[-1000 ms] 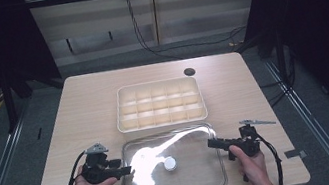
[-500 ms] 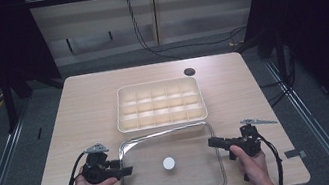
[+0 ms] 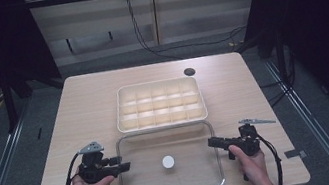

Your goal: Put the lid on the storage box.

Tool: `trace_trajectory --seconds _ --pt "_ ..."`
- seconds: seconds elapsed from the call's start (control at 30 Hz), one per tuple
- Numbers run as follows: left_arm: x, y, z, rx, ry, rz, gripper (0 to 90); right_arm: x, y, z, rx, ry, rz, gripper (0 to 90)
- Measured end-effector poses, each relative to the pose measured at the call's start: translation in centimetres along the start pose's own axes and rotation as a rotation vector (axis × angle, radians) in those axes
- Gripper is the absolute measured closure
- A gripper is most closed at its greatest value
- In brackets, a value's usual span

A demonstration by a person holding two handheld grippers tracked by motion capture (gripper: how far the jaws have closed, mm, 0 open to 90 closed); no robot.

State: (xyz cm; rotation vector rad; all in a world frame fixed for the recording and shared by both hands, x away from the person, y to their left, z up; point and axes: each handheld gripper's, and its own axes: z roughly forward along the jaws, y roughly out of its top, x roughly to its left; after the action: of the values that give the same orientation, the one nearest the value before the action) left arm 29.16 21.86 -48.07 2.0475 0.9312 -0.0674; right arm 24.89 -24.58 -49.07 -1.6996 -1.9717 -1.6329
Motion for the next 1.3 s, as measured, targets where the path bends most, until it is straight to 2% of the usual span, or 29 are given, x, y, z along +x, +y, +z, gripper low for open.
trace_trajectory --seconds 0.17,0.3,0.5,0.7,0.73,0.93,1.3 --pt "0.1 0.1 -0.3 -0.014 0.000 -0.003 52.8 0.2 0.1 0.1 -0.002 -0.009 -0.014 72.6" --pt "0.1 0.4 -0.8 -0.047 -0.008 -0.017 56.6 0.5 0.3 0.0 -0.012 -0.011 -0.025 72.4" --pt "0.0 0.5 -1.4 -0.064 -0.015 -0.003 60.1 0.9 0.4 -0.1 -0.018 -0.035 -0.040 71.2" --pt "-0.4 1.2 -2.3 -0.097 -0.018 0.008 65.7 1.6 0.8 -0.5 -0.051 -0.045 -0.041 71.7" --pt "-0.6 1.4 -2.5 -0.110 -0.015 0.013 66.5 1.8 1.1 -0.8 -0.071 -0.039 -0.048 72.5" --pt "-1.0 2.0 -3.3 -0.136 -0.025 0.018 70.4 2.4 1.4 -1.3 -0.092 -0.044 -0.047 73.0" --pt "-1.0 2.5 -3.7 -0.148 -0.024 0.017 73.4 3.1 2.1 -1.6 -0.101 -0.057 -0.078 73.1"
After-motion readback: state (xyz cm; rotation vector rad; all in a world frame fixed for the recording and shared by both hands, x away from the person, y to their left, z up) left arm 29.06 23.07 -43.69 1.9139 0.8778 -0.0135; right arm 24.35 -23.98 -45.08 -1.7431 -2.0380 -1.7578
